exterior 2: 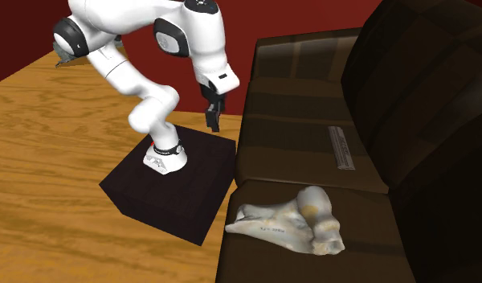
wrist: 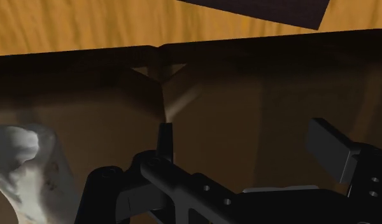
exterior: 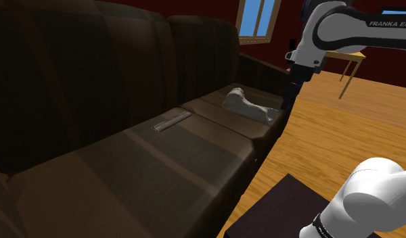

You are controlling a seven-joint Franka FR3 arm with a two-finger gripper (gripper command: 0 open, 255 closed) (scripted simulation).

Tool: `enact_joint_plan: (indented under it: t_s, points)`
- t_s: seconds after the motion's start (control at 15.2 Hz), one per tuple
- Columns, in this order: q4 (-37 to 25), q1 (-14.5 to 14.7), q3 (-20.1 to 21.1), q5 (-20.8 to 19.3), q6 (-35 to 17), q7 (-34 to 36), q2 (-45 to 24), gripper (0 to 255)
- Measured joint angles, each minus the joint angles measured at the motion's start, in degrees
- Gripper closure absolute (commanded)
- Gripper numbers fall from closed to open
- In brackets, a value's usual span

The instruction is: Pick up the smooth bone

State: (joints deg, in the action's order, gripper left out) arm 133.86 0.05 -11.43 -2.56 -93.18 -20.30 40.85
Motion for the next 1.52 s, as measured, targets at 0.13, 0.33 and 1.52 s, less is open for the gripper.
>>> enact_joint_plan:
  t_s: [0.13,0.33,1.52]
  points:
    - [-0.05,0.02,-3.01,-1.31,-1.66,-4.61,-1.81,0]
    - [-1.99,0.63,-7.13,-2.40,-3.90,-11.19,-6.13,0]
    - [-29.96,1.82,-27.53,13.16,-10.56,-57.64,-48.98,0]
